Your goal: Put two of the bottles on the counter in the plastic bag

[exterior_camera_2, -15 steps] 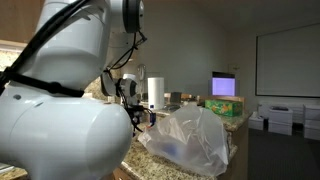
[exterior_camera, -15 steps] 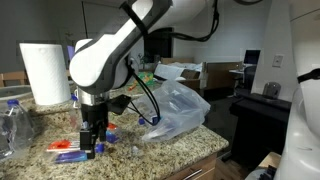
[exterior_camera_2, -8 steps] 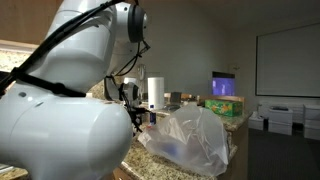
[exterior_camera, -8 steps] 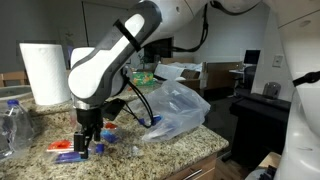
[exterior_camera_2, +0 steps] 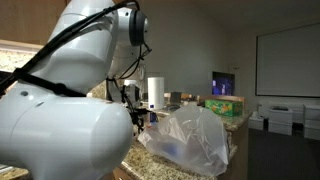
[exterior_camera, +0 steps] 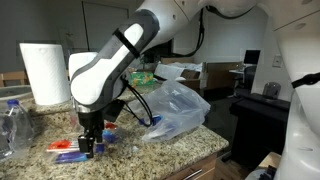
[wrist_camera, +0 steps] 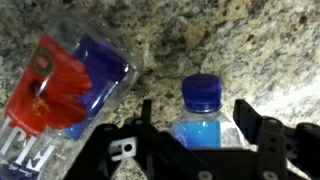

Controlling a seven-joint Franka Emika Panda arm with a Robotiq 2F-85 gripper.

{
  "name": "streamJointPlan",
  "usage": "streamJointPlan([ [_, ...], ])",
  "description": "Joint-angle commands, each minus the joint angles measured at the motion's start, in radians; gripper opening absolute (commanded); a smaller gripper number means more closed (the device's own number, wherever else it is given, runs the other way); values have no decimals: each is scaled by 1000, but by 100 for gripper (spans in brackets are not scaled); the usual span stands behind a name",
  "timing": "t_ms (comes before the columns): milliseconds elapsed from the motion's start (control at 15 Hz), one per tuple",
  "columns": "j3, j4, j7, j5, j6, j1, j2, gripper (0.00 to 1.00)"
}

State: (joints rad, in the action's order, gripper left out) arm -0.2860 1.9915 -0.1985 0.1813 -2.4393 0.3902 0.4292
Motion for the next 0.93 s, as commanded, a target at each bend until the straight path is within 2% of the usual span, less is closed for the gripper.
streamJointPlan([
  [0, 10, -24, 27, 43, 64, 17, 11, 59],
  [67, 11, -30, 27, 49, 84, 20, 11, 57],
  [133, 13, -34, 28, 56, 100, 22, 12, 67],
  [333, 16, -51, 27, 78, 148, 21, 4, 81],
  [400, 17, -55, 28, 84, 158, 20, 3, 49],
  [467, 17, -57, 25, 87, 164, 19, 2, 53],
  [533, 17, -58, 25, 92, 167, 18, 1, 51],
  [867, -5, -58, 1, 39, 158, -2, 16, 18],
])
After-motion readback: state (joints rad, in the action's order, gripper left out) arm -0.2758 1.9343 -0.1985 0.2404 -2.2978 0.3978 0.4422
